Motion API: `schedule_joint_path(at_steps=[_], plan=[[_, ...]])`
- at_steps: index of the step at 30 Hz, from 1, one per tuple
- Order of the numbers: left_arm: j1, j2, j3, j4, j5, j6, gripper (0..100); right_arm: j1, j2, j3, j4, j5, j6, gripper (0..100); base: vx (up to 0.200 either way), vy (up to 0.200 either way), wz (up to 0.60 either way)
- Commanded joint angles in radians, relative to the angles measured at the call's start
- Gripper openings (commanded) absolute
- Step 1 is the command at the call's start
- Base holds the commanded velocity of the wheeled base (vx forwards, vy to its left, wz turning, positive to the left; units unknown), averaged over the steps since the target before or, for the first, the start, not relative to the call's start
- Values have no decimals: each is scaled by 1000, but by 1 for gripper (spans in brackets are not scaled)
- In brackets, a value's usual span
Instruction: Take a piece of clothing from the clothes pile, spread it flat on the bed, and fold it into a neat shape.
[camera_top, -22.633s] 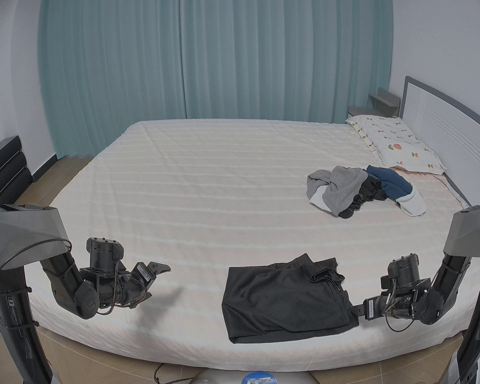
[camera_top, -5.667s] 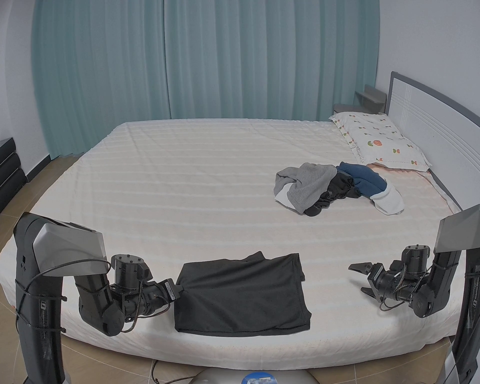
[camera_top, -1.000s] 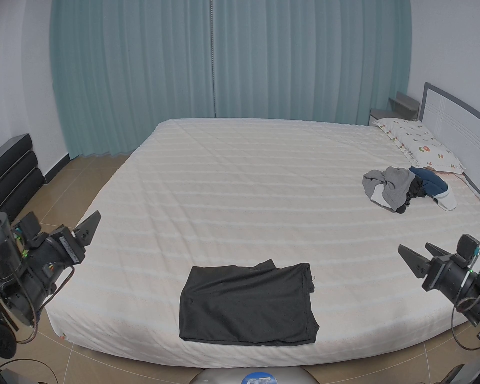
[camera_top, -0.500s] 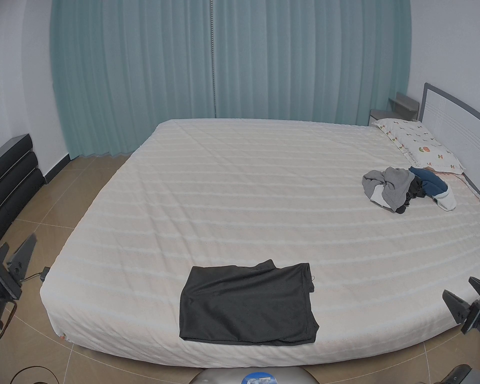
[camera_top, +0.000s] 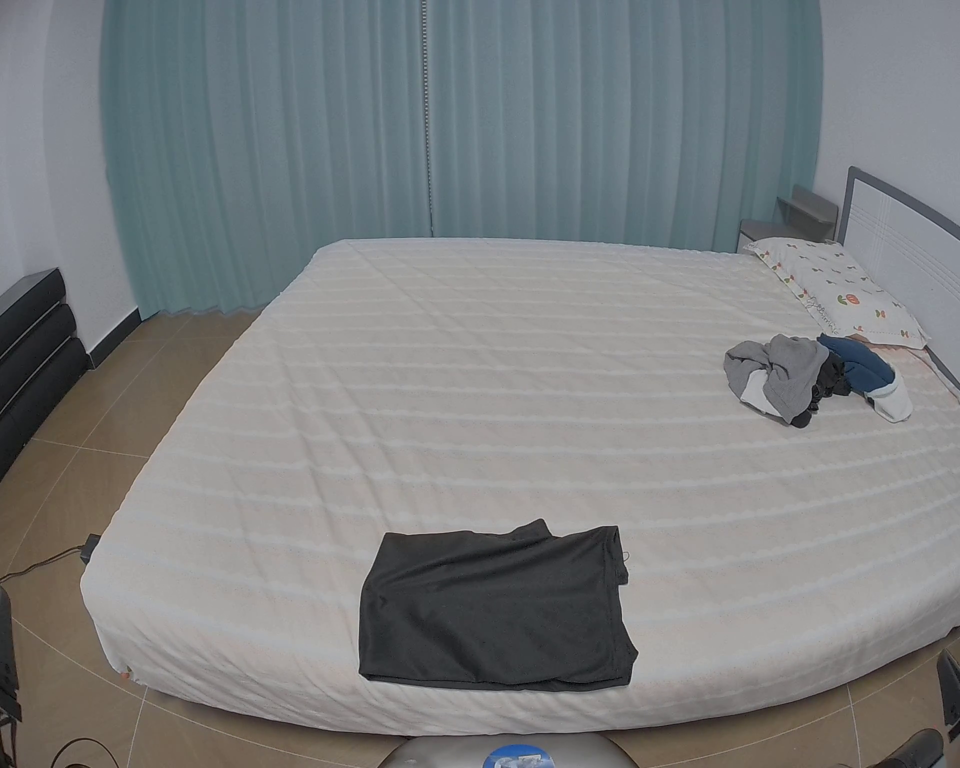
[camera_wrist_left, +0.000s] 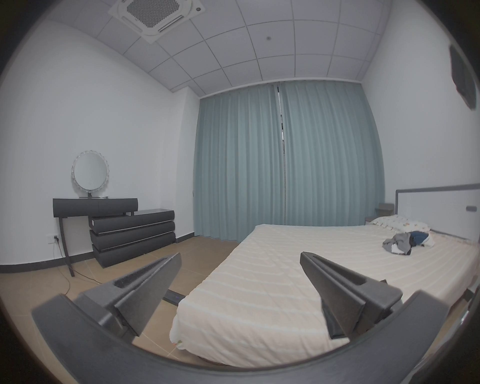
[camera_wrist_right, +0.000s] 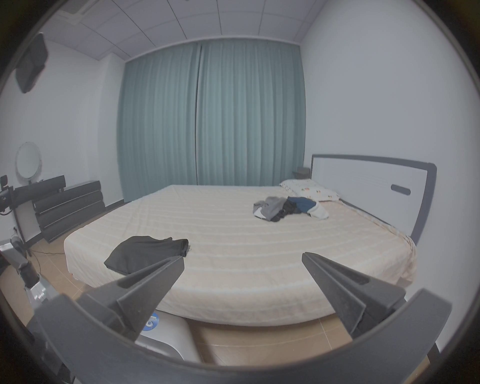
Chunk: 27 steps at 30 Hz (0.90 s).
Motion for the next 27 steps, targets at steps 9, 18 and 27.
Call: schedule_joint_path(at_steps=[9,18,27], plan=[[29,-104,264,-283,-118,44,100,-27,-88,242,-406,57,-19,100,0,0,0],[29,-104,299,-228,-187,79,100,-27,-88,449,-604,111,-86,100,0,0,0],[29,-104,299,-160,-263,59,100,-29,-88,449,-506,105,4,100,0,0,0]])
